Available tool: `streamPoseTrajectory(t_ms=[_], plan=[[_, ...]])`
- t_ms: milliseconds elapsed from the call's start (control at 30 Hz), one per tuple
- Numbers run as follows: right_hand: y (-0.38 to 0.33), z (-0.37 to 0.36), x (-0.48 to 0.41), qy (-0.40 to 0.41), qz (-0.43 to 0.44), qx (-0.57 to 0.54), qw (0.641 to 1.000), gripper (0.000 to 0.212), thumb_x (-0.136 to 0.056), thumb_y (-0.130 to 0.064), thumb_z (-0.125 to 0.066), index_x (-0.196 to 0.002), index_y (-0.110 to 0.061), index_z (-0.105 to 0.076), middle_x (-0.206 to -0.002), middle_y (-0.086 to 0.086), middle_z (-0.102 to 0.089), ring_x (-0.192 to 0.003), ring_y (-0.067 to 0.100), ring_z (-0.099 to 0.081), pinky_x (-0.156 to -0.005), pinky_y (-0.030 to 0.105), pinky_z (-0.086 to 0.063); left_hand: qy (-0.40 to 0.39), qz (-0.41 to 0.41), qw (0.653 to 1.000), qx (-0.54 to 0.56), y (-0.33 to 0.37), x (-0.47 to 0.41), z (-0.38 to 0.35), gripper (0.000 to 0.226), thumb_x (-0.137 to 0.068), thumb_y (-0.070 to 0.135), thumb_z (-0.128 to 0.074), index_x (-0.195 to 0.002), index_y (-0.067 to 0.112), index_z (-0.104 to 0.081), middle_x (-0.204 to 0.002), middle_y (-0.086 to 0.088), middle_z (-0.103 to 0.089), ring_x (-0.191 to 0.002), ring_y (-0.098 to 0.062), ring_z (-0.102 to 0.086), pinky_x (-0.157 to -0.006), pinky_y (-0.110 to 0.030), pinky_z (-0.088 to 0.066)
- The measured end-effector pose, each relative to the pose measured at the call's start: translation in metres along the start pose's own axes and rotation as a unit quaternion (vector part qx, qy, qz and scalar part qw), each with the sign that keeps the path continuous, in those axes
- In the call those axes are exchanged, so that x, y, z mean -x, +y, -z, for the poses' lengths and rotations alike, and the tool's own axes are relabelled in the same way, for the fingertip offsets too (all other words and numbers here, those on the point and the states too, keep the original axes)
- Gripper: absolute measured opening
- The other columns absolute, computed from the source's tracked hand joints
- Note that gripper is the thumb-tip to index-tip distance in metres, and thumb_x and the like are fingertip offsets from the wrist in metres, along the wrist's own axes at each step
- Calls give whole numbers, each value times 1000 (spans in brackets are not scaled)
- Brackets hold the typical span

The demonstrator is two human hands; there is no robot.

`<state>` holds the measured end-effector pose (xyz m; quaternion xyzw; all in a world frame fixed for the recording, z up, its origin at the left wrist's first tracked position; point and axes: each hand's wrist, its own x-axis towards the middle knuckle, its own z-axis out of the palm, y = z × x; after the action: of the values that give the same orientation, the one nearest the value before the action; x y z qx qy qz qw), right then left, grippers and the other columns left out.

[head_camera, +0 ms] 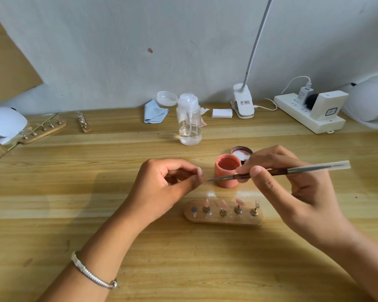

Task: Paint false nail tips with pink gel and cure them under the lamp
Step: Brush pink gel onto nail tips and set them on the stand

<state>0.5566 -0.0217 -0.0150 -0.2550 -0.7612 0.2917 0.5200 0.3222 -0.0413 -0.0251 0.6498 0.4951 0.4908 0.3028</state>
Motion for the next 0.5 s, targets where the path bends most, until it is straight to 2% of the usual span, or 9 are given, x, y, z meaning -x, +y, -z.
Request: streamPoseTrajectory(t_ms=[100, 233, 333, 500], plan=[[2, 3, -2, 30, -11, -4, 999, 16, -97, -22, -62, -94, -12, -74, -91, 4, -71, -92, 21, -70, -82, 26, -50, -32, 46, 998, 23, 1, -3, 8, 13, -70, 27, -81, -82, 21, -79, -84, -2, -78, -78, -12, -73, -71, -18, -54], [5, 6, -5, 64, -28, -3, 998, 18, -96, -19, -58, -94, -10, -74, -89, 5, -73, -89, 21, -70, -82, 29, -52, -149, 117, 982, -14, 0, -3, 20, 22, -61, 32, -86, -80, 23, -82, -86, -3, -78, -83, -14, -70, -76, -25, -51], [6, 7, -5, 74, -26, -2, 997, 16, -97, -18, -58, -94, -16, -74, -87, -2, -74, -88, 19, -71, -81, 26, -51, -184, 132, 974, -24, -1, -3, 20, 20, -58, 31, -88, -76, 25, -81, -82, -5, -75, -76, -17, -60, -70, -30, -45], [6, 7, -6, 75, -18, 1, 997, 15, -98, -21, -59, -94, -22, -74, -87, -9, -74, -88, 16, -71, -81, 25, -51, -196, 154, 968, -20, -2, -2, 19, 22, -58, 31, -89, -78, 24, -82, -78, -3, -75, -69, -12, -52, -60, -22, -40]])
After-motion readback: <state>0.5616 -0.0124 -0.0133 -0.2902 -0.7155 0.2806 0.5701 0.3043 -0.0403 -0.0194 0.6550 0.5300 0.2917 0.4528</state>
